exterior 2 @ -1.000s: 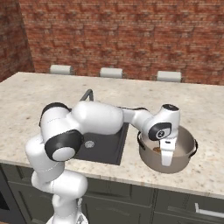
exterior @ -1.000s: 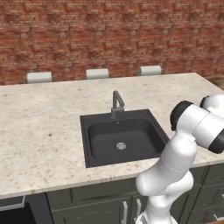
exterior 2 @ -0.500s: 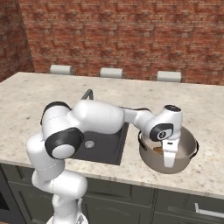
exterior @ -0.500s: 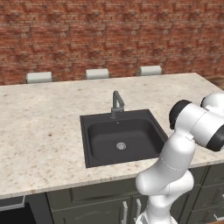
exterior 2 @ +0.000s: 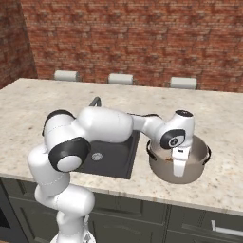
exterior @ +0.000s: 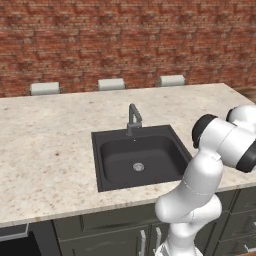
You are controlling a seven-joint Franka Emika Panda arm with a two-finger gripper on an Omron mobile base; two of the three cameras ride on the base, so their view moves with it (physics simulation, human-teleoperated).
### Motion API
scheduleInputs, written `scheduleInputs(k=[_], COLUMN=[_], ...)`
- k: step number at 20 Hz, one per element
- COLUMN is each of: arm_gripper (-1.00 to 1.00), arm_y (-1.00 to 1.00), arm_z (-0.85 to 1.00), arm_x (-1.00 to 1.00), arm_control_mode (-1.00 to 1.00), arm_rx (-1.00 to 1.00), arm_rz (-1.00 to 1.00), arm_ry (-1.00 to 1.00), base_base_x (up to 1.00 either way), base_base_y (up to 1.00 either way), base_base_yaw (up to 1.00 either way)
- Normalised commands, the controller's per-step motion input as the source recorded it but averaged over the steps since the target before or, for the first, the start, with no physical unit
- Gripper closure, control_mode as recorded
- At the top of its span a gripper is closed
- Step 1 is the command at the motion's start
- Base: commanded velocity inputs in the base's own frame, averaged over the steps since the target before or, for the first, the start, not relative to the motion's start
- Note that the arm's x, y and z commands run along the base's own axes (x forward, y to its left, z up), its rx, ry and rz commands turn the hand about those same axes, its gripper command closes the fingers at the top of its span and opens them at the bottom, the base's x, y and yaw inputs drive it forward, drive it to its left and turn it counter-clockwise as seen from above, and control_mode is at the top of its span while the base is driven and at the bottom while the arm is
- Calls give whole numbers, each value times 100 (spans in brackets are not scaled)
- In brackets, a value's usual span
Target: Dump the potato from the pot into the sink. Then turn on the water and wash the potato. Then turn off the water and put the potato back in the pot.
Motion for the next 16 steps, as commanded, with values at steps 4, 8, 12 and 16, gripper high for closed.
scheduleInputs(k=[4, 8, 12, 16], arm_gripper=[100, 100, 100, 100], arm_y=[22, 31, 47, 67], arm_z=[33, 59, 91, 93], arm_x=[6, 2, 3, 13], arm_control_mode=[-100, -100, -100, -100], arm_rx=[-2, -5, -10, -14], arm_rz=[-16, -13, -5, -2], arm_ry=[-3, -2, 1, 0], base_base_x=[0, 0, 0, 0], base_base_y=[0, 0, 0, 0], base_base_yaw=[0, 0, 0, 0])
